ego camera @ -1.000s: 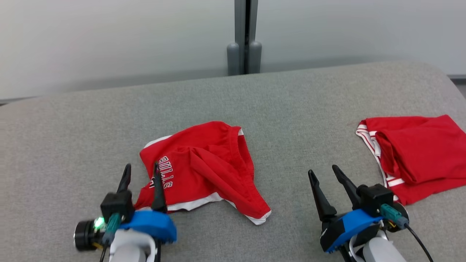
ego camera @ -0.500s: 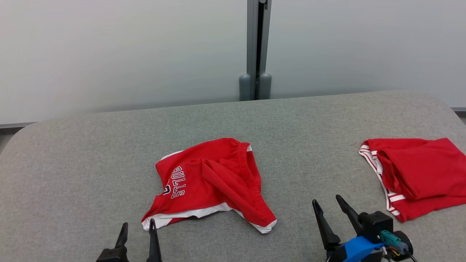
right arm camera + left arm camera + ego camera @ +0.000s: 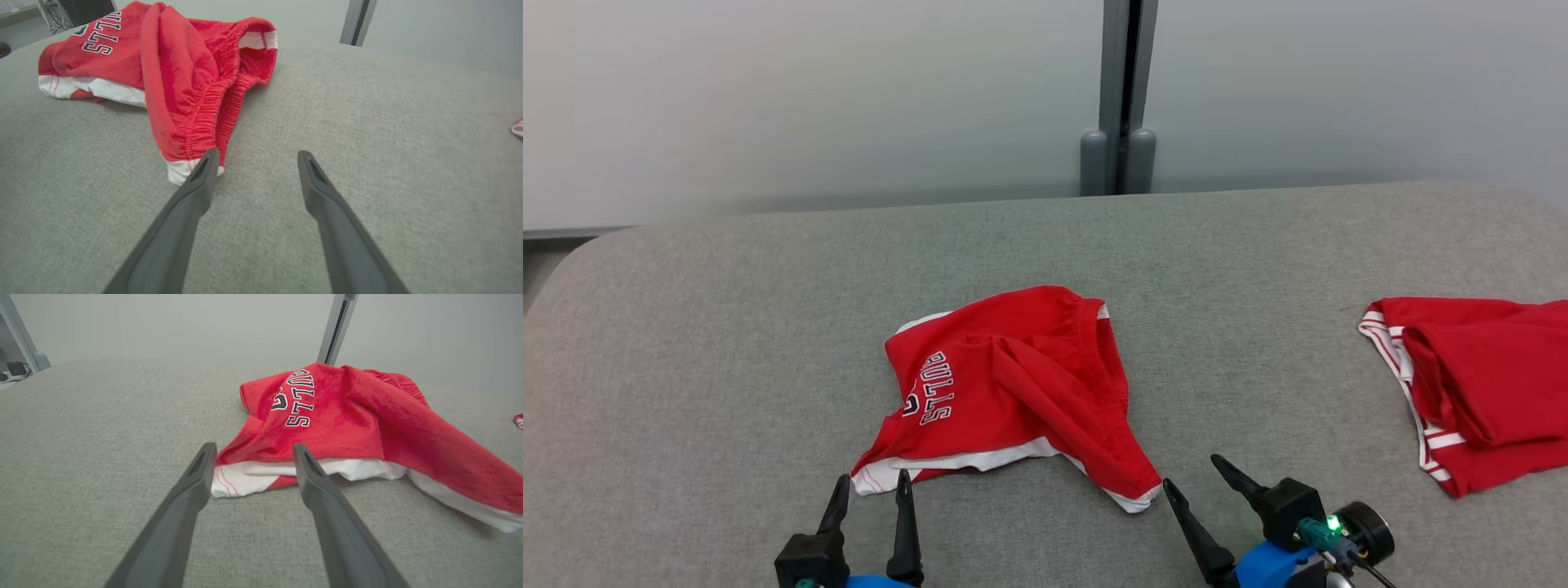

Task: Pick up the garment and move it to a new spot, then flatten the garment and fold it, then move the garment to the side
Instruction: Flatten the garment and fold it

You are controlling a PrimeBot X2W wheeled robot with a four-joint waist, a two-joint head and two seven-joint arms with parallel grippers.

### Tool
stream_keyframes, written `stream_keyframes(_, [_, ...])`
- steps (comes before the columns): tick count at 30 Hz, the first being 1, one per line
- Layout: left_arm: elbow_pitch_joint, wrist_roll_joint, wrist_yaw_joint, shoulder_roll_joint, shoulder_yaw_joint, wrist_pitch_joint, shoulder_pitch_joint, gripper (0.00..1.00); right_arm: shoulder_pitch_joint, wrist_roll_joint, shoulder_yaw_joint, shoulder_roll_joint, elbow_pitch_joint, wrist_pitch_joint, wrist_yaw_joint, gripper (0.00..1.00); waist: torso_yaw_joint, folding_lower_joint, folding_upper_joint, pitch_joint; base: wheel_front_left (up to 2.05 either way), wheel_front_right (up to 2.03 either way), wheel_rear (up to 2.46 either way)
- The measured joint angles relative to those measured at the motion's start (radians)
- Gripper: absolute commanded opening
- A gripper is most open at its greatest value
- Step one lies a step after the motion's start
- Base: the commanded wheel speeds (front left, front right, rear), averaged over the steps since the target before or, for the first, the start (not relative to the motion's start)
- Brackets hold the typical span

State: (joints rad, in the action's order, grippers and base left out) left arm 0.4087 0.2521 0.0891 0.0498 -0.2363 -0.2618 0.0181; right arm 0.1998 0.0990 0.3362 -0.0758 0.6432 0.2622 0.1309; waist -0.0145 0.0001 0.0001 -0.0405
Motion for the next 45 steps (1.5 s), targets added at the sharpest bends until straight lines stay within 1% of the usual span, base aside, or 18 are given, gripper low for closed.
stream_keyframes(2, [0.002,0.006,0.003,0.001,-0.008,0.0,-0.015,1.0,0.035,-0.001,0.045,-0.023,0.026,0.0,0.0,1.0,0.016,0.0,0.0,-0.015,0.0,0.0,0.0])
stream_keyframes(8, [0.006,0.023,0.012,0.001,-0.027,0.0,-0.022,1.0,0.09,0.033,0.162,-0.063,0.082,0.0,0.0,1.0,0.06,0.0,0.0,-0.054,0.0,0.0,0.0])
stream_keyframes(12, [0.006,0.029,0.012,0.001,-0.031,0.0,-0.026,1.0,0.105,0.075,0.233,-0.083,0.08,0.0,0.0,1.0,0.073,0.0001,0.0,-0.068,0.0,0.0,0.0])
stream_keyframes(17, [0.001,0.03,0.007,0.001,-0.048,0.0,-0.04,1.0,0.105,0.12,0.309,-0.121,0.05,0.0,0.0,1.0,0.073,0.0,0.0,-0.075,0.0,0.0,0.0])
stream_keyframes(21, [-0.003,0.039,0.008,0.001,-0.064,0.0,-0.044,1.0,0.105,0.125,0.339,-0.153,0.016,0.0,0.0,1.0,0.069,0.0,0.0,-0.079,0.0,0.0,0.0])
stream_keyframes(27, [-0.002,0.048,0.011,0.001,-0.07,0.0,-0.048,1.0,0.114,0.111,0.351,-0.186,-0.028,0.0,0.0,1.0,0.069,0.0,0.0,-0.087,0.0,0.0,0.0])
stream_keyframes(37, [0.005,0.058,0.012,0.001,-0.073,0.0,-0.051,1.0,0.143,0.124,0.453,-0.212,-0.031,0.0,0.0,1.0,0.085,0.0,0.0,-0.093,0.0,0.0,0.0])
stream_keyframes(45, [0.011,0.061,0.011,0.001,-0.074,0.0,-0.053,1.0,0.189,0.152,0.552,-0.253,-0.033,0.0,0.0,1.0,0.084,0.0,0.0,-0.101,0.0,0.0,0.0])
